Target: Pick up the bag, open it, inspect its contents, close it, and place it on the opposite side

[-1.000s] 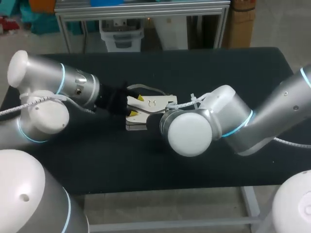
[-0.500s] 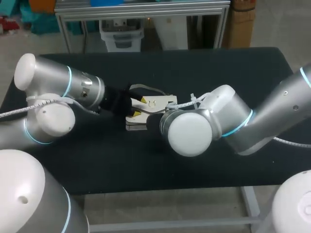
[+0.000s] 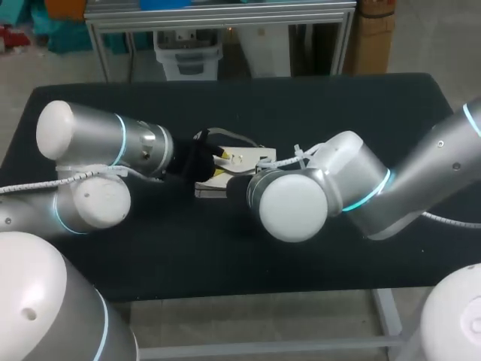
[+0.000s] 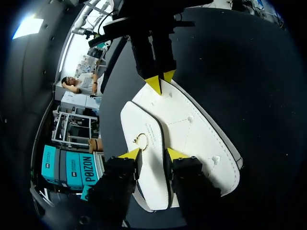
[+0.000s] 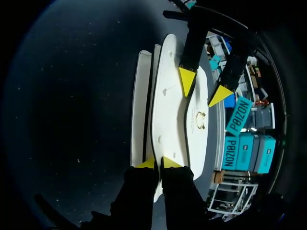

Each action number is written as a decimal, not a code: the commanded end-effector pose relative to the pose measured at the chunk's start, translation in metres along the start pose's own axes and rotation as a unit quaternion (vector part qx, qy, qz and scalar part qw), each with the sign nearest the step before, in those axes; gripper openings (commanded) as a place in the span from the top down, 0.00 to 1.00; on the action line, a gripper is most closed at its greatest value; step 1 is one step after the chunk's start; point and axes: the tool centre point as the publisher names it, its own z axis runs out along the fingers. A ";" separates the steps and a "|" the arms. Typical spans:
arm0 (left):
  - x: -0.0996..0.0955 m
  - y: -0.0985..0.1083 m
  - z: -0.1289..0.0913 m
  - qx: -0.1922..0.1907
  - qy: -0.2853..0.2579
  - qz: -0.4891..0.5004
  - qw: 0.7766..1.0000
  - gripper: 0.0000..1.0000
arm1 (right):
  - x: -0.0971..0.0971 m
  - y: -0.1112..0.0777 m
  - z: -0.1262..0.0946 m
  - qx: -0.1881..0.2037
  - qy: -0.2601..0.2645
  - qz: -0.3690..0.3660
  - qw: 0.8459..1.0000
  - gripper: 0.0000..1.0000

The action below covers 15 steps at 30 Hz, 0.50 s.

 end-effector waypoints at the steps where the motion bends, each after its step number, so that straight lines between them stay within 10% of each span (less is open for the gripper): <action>1: 0.000 0.003 0.010 -0.010 -0.012 -0.004 1.000 0.77 | 0.009 -0.002 0.004 -0.006 -0.010 0.000 1.000 1.00; 5: -0.006 0.009 0.006 -0.001 -0.019 -0.017 1.000 1.00 | 0.009 -0.002 0.004 -0.006 -0.010 0.000 1.000 1.00; 15: -0.024 0.024 -0.019 0.060 -0.004 -0.069 0.996 1.00 | 0.009 -0.002 0.004 -0.006 -0.010 0.000 1.000 1.00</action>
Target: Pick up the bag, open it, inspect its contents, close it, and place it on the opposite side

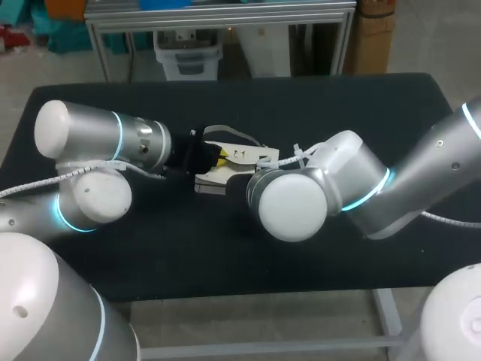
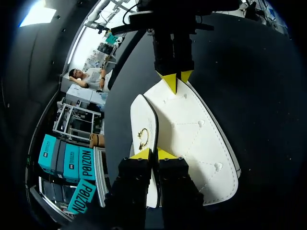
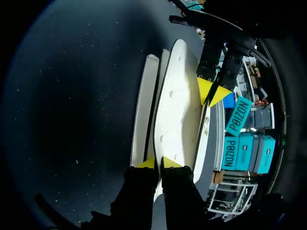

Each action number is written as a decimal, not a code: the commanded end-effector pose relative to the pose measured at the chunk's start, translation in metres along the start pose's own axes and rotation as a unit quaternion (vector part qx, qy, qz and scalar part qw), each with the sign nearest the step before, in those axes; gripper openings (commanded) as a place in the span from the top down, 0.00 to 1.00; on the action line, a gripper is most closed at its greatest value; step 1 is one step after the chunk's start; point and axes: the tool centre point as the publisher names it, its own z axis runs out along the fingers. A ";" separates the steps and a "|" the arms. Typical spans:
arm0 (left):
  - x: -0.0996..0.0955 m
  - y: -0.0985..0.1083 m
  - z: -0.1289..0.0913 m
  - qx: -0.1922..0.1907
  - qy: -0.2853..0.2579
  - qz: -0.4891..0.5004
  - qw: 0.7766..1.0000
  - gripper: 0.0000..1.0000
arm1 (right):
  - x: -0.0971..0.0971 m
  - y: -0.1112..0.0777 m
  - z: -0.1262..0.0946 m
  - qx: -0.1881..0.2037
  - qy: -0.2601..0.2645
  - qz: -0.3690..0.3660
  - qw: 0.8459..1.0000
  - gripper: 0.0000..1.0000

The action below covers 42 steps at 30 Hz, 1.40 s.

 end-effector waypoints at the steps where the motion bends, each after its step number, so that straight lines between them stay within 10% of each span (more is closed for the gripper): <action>1: -0.016 0.015 -0.022 0.050 0.017 -0.019 0.998 1.00 | 0.011 -0.003 0.004 -0.005 -0.008 0.000 1.000 1.00; 16: -0.032 0.018 -0.040 0.077 0.088 -0.066 0.991 0.98 | 0.011 -0.003 0.004 -0.005 -0.008 0.000 1.000 1.00; 18: -0.029 0.017 -0.036 0.071 0.096 -0.069 0.990 0.73 | 0.011 -0.003 0.004 -0.005 -0.008 0.000 1.000 1.00; 25: -0.025 0.016 -0.025 0.056 0.111 -0.081 0.989 0.53 | 0.011 -0.003 0.004 -0.005 -0.008 0.000 1.000 1.00; 42: -0.010 0.024 0.000 0.004 0.114 -0.112 0.987 0.62 | 0.011 -0.003 0.004 -0.005 -0.008 0.000 1.000 1.00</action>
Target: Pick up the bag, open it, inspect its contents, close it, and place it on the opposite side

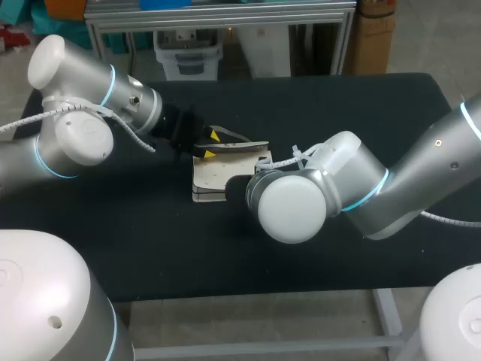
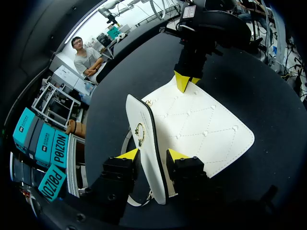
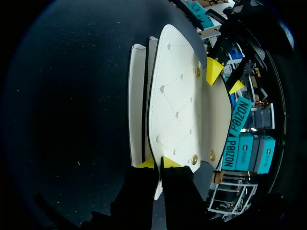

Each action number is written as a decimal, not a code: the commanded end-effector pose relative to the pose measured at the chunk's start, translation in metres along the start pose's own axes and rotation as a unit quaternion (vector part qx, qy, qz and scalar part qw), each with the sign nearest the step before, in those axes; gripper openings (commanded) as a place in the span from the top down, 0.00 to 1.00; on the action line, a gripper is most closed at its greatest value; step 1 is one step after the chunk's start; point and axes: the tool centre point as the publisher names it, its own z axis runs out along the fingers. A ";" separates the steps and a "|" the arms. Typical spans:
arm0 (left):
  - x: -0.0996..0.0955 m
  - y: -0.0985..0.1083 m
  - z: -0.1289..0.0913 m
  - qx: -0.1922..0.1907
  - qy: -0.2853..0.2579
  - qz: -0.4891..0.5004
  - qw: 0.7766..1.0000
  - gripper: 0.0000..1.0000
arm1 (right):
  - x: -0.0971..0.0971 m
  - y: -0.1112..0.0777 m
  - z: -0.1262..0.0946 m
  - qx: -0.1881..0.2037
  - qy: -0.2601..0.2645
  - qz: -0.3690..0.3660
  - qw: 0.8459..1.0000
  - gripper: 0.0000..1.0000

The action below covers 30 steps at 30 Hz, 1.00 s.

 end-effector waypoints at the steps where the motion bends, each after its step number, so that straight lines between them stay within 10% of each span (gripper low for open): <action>1: -0.006 0.000 0.014 -0.010 0.005 -0.004 1.000 0.64 | 0.008 -0.003 0.004 -0.006 -0.008 0.000 1.000 1.00; 26: -0.029 0.012 0.020 -0.090 0.048 -0.037 0.994 0.82 | 0.008 -0.003 0.004 -0.006 -0.008 0.000 1.000 1.00; 30: -0.030 0.013 0.022 -0.092 0.059 -0.042 0.993 0.72 | 0.008 -0.003 0.004 -0.006 -0.008 0.000 1.000 1.00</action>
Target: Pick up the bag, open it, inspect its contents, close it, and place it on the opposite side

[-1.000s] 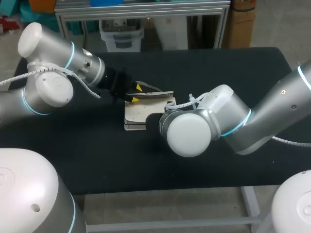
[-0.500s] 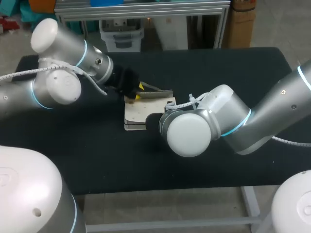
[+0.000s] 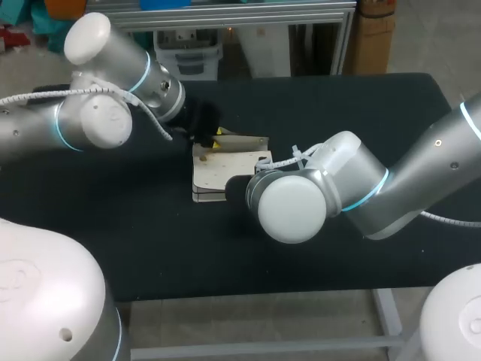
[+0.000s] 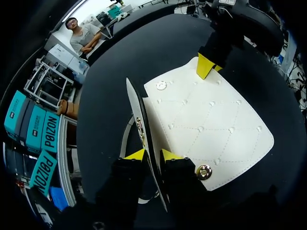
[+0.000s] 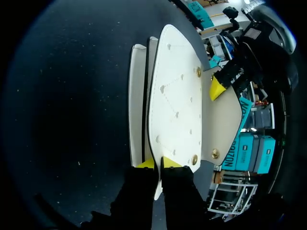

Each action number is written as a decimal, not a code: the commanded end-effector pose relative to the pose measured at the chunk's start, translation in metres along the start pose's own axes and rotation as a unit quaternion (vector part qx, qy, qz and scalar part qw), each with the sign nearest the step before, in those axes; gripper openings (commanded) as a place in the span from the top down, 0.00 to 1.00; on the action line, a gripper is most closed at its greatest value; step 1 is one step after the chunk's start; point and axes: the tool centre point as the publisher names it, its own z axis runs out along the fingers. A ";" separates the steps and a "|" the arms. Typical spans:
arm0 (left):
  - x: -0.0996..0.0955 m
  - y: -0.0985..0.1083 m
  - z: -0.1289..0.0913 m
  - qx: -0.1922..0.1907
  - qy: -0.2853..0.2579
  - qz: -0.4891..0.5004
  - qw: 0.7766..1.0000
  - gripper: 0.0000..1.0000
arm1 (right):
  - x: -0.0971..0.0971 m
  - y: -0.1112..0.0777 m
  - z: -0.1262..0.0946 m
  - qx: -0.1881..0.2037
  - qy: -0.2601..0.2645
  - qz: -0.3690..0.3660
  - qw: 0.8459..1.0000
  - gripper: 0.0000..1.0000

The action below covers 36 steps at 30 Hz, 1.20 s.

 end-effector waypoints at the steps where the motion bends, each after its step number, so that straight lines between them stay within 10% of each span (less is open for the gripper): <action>1: -0.008 -0.003 0.002 -0.011 0.015 -0.001 1.000 0.71 | 0.008 -0.003 0.004 -0.006 -0.008 0.000 1.000 1.00; 12: -0.008 -0.001 0.009 -0.028 0.046 -0.013 0.998 0.79 | 0.008 -0.003 0.004 -0.006 -0.008 0.000 1.000 1.00; 16: -0.007 0.002 0.011 -0.030 0.050 -0.022 0.998 1.00 | 0.008 -0.003 0.004 -0.006 -0.008 0.000 1.000 1.00; 36: -0.024 0.014 -0.013 0.029 0.098 -0.073 0.992 1.00 | 0.008 -0.003 0.004 -0.006 -0.008 0.000 1.000 1.00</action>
